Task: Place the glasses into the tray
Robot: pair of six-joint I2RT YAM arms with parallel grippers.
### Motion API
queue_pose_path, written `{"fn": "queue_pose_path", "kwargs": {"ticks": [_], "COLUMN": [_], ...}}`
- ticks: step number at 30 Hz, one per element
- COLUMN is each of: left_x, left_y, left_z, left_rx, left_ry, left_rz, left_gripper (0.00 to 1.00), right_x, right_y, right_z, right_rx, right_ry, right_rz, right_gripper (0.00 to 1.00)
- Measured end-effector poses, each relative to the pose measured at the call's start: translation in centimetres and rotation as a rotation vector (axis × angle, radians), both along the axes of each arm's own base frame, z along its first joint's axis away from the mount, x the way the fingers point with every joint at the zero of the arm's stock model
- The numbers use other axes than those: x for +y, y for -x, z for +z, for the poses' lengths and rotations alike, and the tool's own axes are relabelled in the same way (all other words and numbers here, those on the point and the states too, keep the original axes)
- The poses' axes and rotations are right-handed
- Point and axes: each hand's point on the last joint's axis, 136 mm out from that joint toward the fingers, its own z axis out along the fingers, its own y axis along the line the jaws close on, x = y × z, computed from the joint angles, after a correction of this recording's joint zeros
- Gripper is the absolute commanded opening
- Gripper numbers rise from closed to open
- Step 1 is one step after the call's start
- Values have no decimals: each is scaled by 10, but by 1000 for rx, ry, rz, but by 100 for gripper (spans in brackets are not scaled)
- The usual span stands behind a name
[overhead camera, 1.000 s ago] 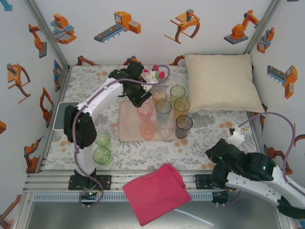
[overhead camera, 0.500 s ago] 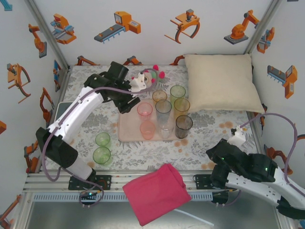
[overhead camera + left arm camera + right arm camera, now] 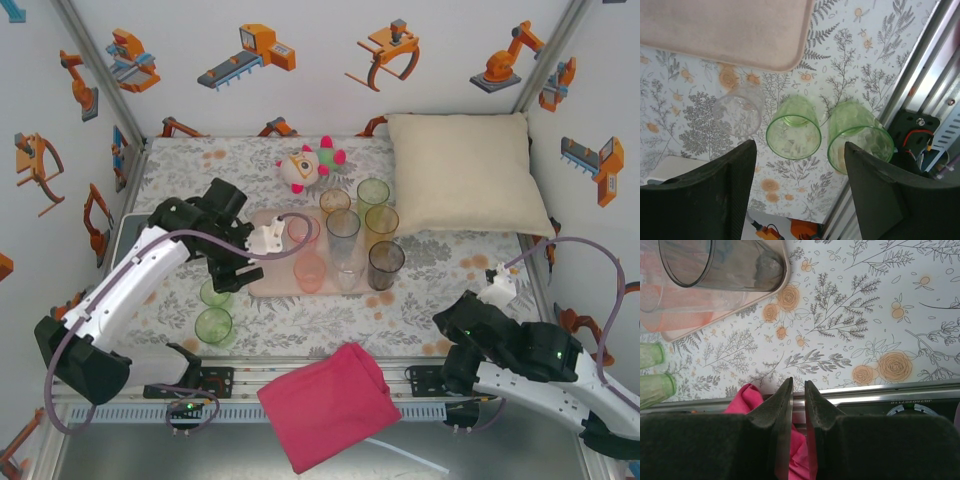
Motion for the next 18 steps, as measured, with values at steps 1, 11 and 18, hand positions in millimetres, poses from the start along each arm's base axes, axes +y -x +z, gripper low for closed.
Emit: {"fn": "queue_pose_path", "kwargs": {"ticks": [1, 11, 18], "left_x": [0, 2, 5], "left_y": [3, 29, 40], "left_z": [-1, -17, -32], "left_rx": [5, 49, 69], "left_ry": [0, -11, -45], "left_rz": [-11, -141, -232], "left_gripper": [69, 73, 73], "right_x": [0, 0, 1], "right_y": [0, -1, -2], "right_z": [0, 0, 0], "right_rx": [-1, 0, 0], "right_ry": [1, 10, 5], "right_rz": [-1, -4, -7], "right_gripper": [20, 20, 20]}}
